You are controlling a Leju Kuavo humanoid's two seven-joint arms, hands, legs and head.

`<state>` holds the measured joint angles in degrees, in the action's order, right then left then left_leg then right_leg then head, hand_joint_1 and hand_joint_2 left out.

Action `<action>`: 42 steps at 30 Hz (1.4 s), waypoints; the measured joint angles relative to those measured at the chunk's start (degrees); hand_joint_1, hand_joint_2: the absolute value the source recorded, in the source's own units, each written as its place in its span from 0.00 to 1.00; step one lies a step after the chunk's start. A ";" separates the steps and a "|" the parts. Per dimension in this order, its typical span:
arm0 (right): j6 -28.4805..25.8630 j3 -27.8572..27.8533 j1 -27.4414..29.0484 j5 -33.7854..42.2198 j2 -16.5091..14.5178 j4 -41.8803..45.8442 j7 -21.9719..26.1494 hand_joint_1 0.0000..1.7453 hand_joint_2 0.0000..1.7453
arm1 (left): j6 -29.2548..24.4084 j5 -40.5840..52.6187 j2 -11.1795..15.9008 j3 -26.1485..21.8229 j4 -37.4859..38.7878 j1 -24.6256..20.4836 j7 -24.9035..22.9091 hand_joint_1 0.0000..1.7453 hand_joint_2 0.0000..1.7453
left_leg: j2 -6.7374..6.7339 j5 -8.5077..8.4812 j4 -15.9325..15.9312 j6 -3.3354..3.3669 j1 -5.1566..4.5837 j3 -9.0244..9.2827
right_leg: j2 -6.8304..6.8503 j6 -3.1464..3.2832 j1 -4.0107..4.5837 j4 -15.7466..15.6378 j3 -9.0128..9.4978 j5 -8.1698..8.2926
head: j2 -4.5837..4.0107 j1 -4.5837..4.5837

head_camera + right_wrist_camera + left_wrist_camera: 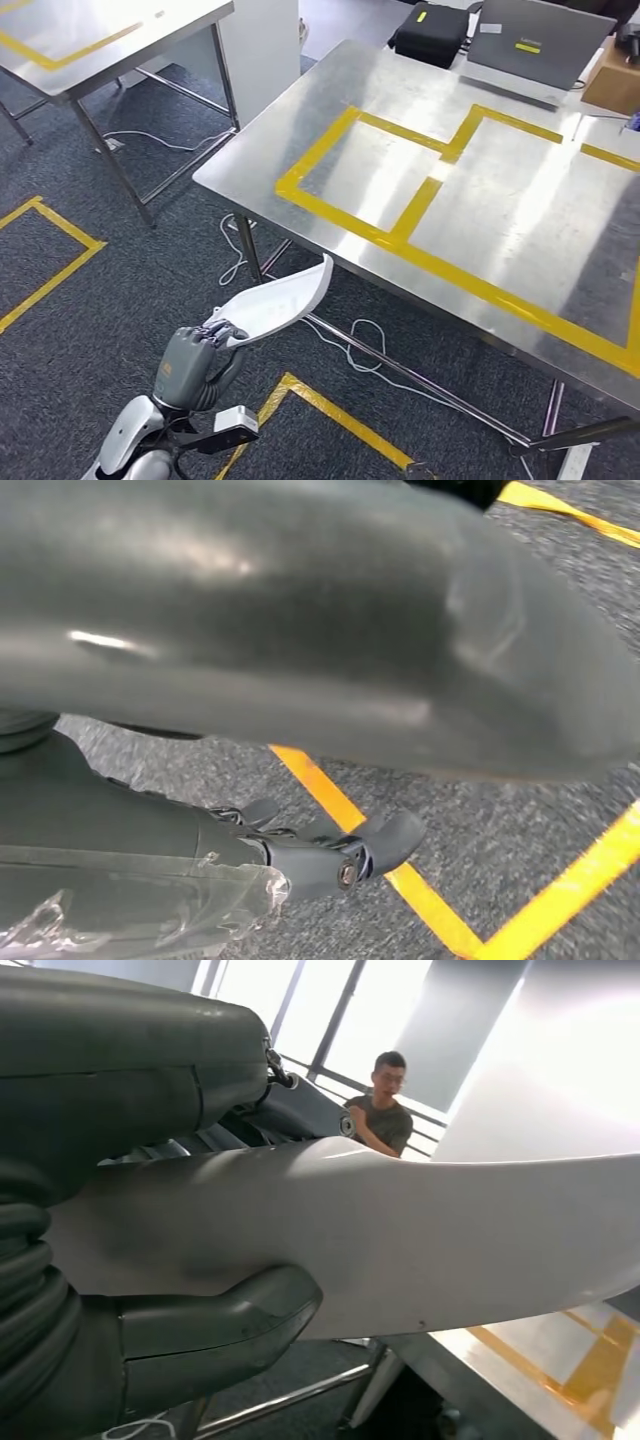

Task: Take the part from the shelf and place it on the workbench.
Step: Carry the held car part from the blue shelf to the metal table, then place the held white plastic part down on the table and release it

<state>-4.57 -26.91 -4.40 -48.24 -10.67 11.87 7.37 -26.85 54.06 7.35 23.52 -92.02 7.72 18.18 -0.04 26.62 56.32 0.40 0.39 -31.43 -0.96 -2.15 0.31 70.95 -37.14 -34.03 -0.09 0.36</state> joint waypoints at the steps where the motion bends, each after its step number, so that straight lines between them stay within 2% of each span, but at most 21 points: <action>1: -0.07 0.00 0.15 -0.11 0.00 0.00 -0.03 0.00 0.00 | 0.05 -0.07 -0.09 -0.03 0.04 0.00 0.20 1.00 1.00 | -0.61 0.64 0.00 0.07 -0.12 0.71 | 0.29 -0.03 0.01 2.65 -2.27 -0.69 | 0.00 0.00; 3: -0.20 0.01 0.61 -0.47 0.00 -0.01 -0.04 0.00 0.00 | 0.34 -0.31 -0.37 -0.11 0.08 -0.08 0.62 1.00 1.00 | -1.63 2.10 0.00 0.08 -0.31 2.57 | 0.50 0.12 0.05 1.84 -3.94 0.84 | 0.00 0.04; 6: -0.14 0.04 1.18 -1.28 0.00 -0.11 0.26 0.00 0.00 | 1.05 -0.58 -1.08 -0.33 0.14 -0.70 1.28 1.00 1.00 | -2.60 4.50 -0.05 -0.37 -0.47 5.57 | 1.36 0.85 0.33 -8.05 -2.03 8.84 | 0.00 -0.03; 8: 0.32 0.10 1.48 -1.77 0.02 -0.23 0.59 0.00 0.00 | 1.50 -0.56 -1.55 -0.46 0.21 -1.34 1.66 1.00 1.00 | -2.88 5.52 -0.17 -1.01 -0.44 6.49 | 1.71 1.33 0.76 -10.69 -1.16 10.81 | 0.00 -0.22; 10: 0.83 0.26 1.64 -2.18 0.05 -0.26 0.72 0.00 0.00 | 1.86 -0.48 -2.02 -0.56 0.26 -1.85 1.87 1.00 1.00 | -2.85 5.65 0.09 -1.71 -0.30 6.98 | 1.31 1.90 0.87 -11.02 -0.14 10.06 | 0.01 -0.34; 12: 1.09 0.49 1.70 -2.31 0.07 -0.27 0.81 0.00 0.00 | 2.06 -0.42 -2.37 -0.64 0.28 -2.29 2.05 1.00 1.00 | -2.10 4.94 3.58 -2.25 -0.19 5.60 | 0.89 2.37 0.56 -11.66 1.40 9.54 | 0.01 -0.56; 14: 1.17 0.60 1.61 -2.30 0.07 -0.29 0.80 0.00 0.00 | 2.15 -0.40 -2.52 -0.74 0.33 -2.59 2.22 1.00 1.00 | -1.02 5.72 10.62 -2.66 -0.14 0.86 | 0.45 2.70 0.31 -12.14 2.90 8.68 | 0.00 -0.89; 16: 1.13 0.61 1.64 -2.31 0.07 -0.31 0.59 0.00 0.00 | 2.24 -0.36 -2.65 -0.80 0.39 -2.65 2.38 1.00 1.00 | -0.59 8.85 15.90 -2.90 -0.11 -4.56 | -0.15 2.89 0.24 -12.28 4.25 7.53 | 0.00 -1.02; 18: 1.02 0.61 1.80 -2.38 0.05 -0.31 0.33 0.00 0.00 | 2.36 -0.28 -2.81 -0.84 0.43 -2.66 2.49 1.00 1.00 | -0.52 9.65 15.63 -2.87 -0.11 -7.40 | -0.80 2.90 0.22 -12.28 5.99 6.17 | 0.00 -1.06; 19: 0.97 0.61 1.86 -2.47 0.03 -0.32 0.20 0.00 0.00 | 2.42 -0.26 -2.87 -0.86 0.44 -2.68 2.50 1.00 1.00 | -0.50 7.77 13.38 -2.80 -0.11 -7.65 | -1.09 2.80 0.18 -12.29 6.99 5.44 | 0.00 -1.05; 22: 0.90 0.61 2.02 -2.75 -0.02 -0.45 -0.07 0.00 0.00 | 2.64 -0.26 -3.06 -0.84 0.56 -2.88 2.60 1.00 1.00 | -0.39 -2.21 4.28 -2.46 -0.14 -7.04 | -1.72 2.02 0.24 -12.27 9.00 3.06 | -0.01 -1.17; 23: 0.86 0.61 2.01 -2.79 -0.02 -0.49 -0.14 0.00 0.00 | 2.72 -0.25 -3.20 -0.81 0.62 -2.96 2.65 1.00 1.00 | -0.34 -3.98 2.62 -2.21 -0.17 -6.96 | -1.83 1.65 0.29 -12.38 9.53 2.52 | -0.01 -1.18; 26: 0.75 0.61 1.93 -2.81 -0.01 -0.51 -0.25 0.00 0.00 | 2.85 -0.24 -3.63 -0.80 0.72 -3.35 2.69 1.00 1.00 | -0.17 -3.94 1.67 -1.05 -0.15 -6.10 | -1.47 0.54 0.31 -12.06 10.60 2.18 | 0.02 -0.99; 28: 0.75 0.64 1.82 -2.81 -0.01 -0.52 -0.26 0.00 0.00 | 2.86 -0.24 -3.84 -0.83 0.73 -3.59 2.69 1.00 1.00 | -0.15 -3.19 1.58 -0.35 -0.06 -4.84 | -0.45 -0.01 0.26 -8.54 8.88 1.57 | 0.02 -0.69; 31: 0.75 0.77 1.79 -2.83 -0.02 -0.52 -0.28 0.00 0.00 | 2.89 -0.22 -3.98 -0.83 0.82 -3.69 2.71 1.00 1.00 | -0.21 -1.41 1.57 0.02 -0.12 -2.99 | 0.39 -0.42 0.18 1.14 2.02 -2.08 | 0.01 -0.40; 33: 0.75 0.83 2.06 -2.87 -0.01 -0.52 -0.36 0.00 0.00 | 2.95 -0.22 -4.06 -0.81 0.90 -3.72 2.73 1.00 1.00 | -0.19 -0.09 1.58 0.04 -0.10 -1.30 | 0.40 -0.57 0.12 2.80 -1.15 -3.52 | 0.01 -0.32; 34: 0.74 0.83 2.18 -2.90 0.00 -0.52 -0.40 0.00 0.00 | 3.02 -0.22 -4.13 -0.80 0.93 -3.77 2.73 1.00 1.00 | -0.17 0.60 1.59 -0.01 -0.09 -0.26 | 0.41 -0.63 0.08 1.11 -1.58 -2.56 | 0.01 -0.31; 35: 0.75 0.83 2.24 -2.92 0.00 -0.52 -0.42 0.00 0.00 | 3.16 -0.23 -4.25 -0.78 0.96 -3.90 2.70 1.00 1.00 | -0.16 1.37 1.59 -0.13 -0.07 0.81 | 0.47 -0.69 0.02 -1.90 -1.48 -0.04 | 0.01 -0.30; 38: 0.85 0.85 2.37 -3.14 -0.01 -0.72 -0.39 0.00 0.00 | 3.87 -0.27 -4.76 -0.50 1.40 -4.93 2.35 1.00 1.00 | -0.14 3.32 1.73 -0.89 -0.20 2.89 | 0.99 0.05 0.10 -9.26 -1.09 9.17 | 0.01 -0.30; 40: 0.94 0.91 2.32 -3.44 0.01 -0.79 -0.38 0.00 0.00 | 4.17 -0.43 -5.08 -0.29 1.74 -5.66 2.09 1.00 1.00 | -0.16 3.77 1.57 -1.33 -0.23 3.13 | 0.89 0.78 0.35 -10.04 -0.88 10.21 | 0.01 -0.33; 42: 0.99 0.98 2.23 -3.86 0.01 -0.79 -0.38 0.00 0.00 | 4.43 -0.92 -5.30 -0.12 1.99 -6.30 1.90 1.00 1.00 | -0.19 3.61 1.29 -1.03 -0.19 3.23 | 0.55 0.70 0.29 -10.33 -0.70 10.57 | 0.01 -0.36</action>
<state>-3.57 -25.93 -2.17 -52.10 -10.66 11.08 6.99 -22.43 53.14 2.05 23.40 -90.03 1.42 20.09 -0.22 30.23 57.61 -0.63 0.20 -28.20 -0.41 -1.45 0.60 60.62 -37.84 -23.46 -0.08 0.00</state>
